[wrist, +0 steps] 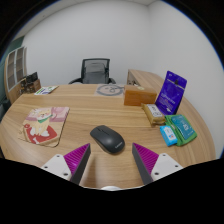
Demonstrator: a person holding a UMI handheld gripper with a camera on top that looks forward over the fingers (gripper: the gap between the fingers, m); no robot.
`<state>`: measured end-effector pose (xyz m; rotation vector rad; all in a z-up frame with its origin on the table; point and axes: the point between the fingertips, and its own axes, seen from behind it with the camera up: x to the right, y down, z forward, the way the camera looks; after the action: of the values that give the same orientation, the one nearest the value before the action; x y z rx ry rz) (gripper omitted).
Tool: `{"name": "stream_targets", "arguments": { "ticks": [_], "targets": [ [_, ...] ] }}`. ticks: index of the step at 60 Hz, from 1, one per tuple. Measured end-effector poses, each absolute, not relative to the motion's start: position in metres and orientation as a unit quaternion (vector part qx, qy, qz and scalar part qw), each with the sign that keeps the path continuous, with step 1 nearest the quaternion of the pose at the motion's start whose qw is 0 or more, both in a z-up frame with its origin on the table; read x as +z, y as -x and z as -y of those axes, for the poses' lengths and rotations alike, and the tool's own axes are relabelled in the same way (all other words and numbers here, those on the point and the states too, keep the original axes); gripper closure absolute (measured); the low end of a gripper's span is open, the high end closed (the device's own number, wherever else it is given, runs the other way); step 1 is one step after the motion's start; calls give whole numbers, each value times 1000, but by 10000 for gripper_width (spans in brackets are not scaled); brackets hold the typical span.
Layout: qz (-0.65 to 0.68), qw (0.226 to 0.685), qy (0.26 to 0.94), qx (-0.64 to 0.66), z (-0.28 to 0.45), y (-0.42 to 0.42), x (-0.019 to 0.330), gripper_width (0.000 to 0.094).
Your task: Arrange mouse
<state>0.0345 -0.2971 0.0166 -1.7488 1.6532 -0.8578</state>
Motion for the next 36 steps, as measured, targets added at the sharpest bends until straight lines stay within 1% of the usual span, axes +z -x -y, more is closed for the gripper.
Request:
{"name": "stream_targets", "arguments": {
  "ticks": [17, 21, 36],
  "targets": [
    [-624, 273, 659, -318, 303, -73, -6, 68],
    [-627, 277, 658, -311, 301, -80, -9, 66],
    [-631, 273, 653, -317, 306, -108, -10, 69]
  ]
}}
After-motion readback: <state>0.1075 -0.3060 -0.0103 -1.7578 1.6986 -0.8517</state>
